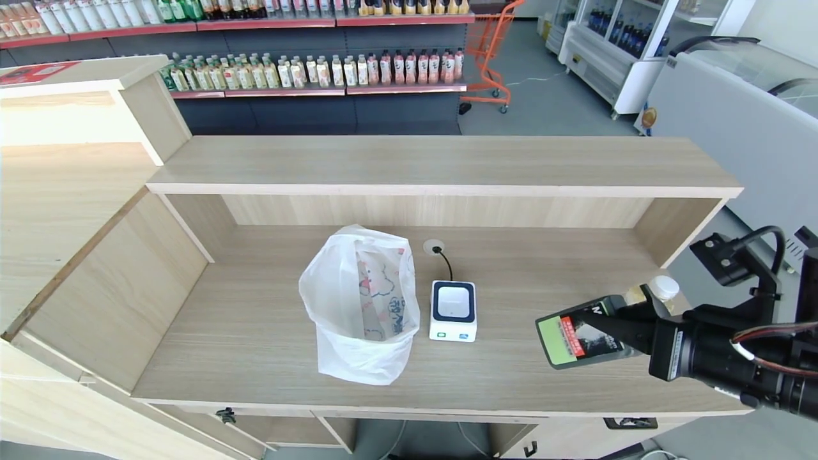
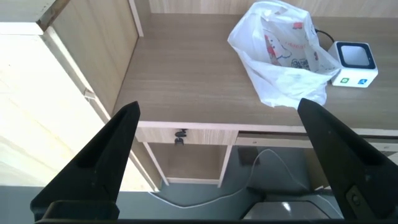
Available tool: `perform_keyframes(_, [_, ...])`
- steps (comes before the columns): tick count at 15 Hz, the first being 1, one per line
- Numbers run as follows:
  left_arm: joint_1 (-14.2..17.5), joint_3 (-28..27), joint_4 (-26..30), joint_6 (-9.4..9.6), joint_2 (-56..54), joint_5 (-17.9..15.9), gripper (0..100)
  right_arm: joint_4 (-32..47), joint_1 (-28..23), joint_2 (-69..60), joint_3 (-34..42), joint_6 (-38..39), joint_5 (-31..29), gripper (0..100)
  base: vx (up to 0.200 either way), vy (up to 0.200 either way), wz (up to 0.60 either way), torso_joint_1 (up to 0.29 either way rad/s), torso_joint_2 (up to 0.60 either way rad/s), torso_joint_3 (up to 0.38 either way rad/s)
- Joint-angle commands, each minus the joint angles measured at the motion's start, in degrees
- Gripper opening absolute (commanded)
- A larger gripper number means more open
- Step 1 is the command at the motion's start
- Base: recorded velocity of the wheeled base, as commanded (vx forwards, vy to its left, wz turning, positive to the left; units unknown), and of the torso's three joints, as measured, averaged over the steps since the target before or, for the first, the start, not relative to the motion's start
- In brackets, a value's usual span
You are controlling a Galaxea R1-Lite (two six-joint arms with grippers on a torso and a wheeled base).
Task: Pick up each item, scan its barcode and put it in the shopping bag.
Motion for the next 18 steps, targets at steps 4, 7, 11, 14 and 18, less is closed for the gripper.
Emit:
perform_keyframes(4, [0.01,0.0,0.0,-0.16,-0.02,-0.05,100,-0.21,1.93,3.11,-2.88,2.26,0.01,0,0.0,0.2,0.0,0.002,0.0,0.004])
perform_keyframes(7, [0.01,0.0,0.0,-0.16,-0.02,-0.05,100,-0.21,1.84,6.36,-6.74,3.4,-0.17,0,0.0,0.2,0.0,0.012,0.01,0.001])
perform_keyframes(11, [0.01,0.0,0.0,-0.25,-0.02,0.04,100,-0.3,1.84,12.34,-11.05,3.13,-0.69,0,0.0,0.15,0.0,-0.008,0.0,0.003])
perform_keyframes(14, [0.01,0.0,0.0,-0.25,-0.02,0.04,100,-0.74,1.58,19.46,-13.42,-0.56,-4.39,0,0.0,0.0,0.0,0.0,0.0,0.0])
perform_keyframes(18, [0.01,0.0,0.0,-0.25,-0.02,0.04,100,-1.88,2.46,30.36,-20.37,-7.32,-7.37,0,0.0,0.0,0.0,0.0,0.0,0.0])
